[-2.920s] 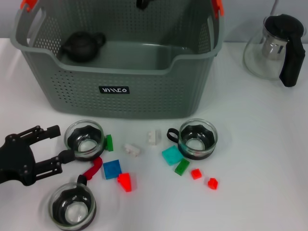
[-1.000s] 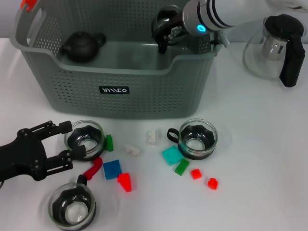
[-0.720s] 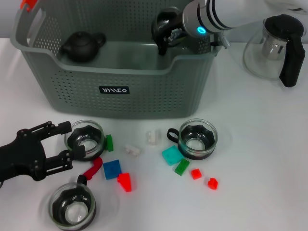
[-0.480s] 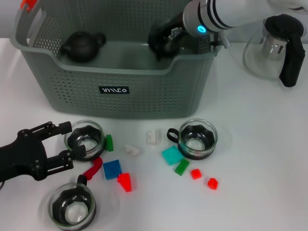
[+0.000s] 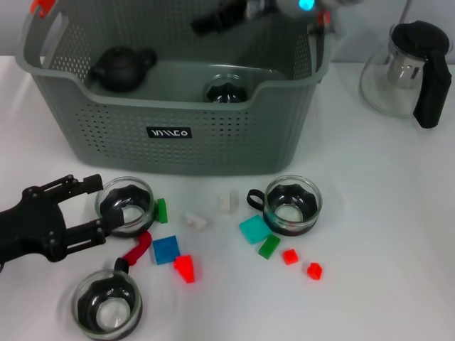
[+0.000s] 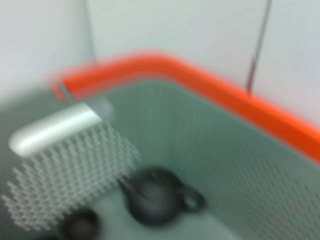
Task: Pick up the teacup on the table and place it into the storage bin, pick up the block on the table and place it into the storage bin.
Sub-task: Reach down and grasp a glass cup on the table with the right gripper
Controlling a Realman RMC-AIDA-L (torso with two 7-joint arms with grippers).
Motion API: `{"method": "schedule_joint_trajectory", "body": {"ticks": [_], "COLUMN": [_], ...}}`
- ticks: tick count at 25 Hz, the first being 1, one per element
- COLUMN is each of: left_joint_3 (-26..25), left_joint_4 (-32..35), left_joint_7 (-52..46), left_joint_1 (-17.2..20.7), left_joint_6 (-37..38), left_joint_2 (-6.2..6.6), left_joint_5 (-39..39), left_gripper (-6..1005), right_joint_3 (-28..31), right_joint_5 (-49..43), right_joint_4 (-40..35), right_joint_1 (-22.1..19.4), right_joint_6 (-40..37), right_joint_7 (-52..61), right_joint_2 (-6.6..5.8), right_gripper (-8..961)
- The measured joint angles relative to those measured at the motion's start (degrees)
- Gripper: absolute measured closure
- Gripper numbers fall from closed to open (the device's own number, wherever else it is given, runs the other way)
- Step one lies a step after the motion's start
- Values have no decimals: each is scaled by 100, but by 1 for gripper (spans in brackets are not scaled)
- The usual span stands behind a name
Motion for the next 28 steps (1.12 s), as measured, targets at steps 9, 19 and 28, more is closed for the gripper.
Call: {"method": "schedule_joint_trajectory", "body": {"ticks": [9,19,28], "left_joint_3": [-12,-11,-13], "left_joint_4": [-16,-20,-12], "left_joint_7": [0,-6,-72], "left_joint_1": [-30,-89,-93], "left_joint_6": [-100,-136,-141], "left_joint_2": [25,44,44], "left_joint_5": [-12,-13,24], "left_gripper": [223,223,222], "right_joint_3": [967,1873,1330], "right_joint_5": [2989,3353,1748], "right_joint_4": [-2934,-3025,-3220], "right_joint_1": [-2085,-3079,-2891], "right_joint_6": [-3118,-5959,-6814], "right_joint_7": [-1147,-2323,-2110], "right_joint_2": [-429,-719,-682], "right_gripper": [260,267,270]}}
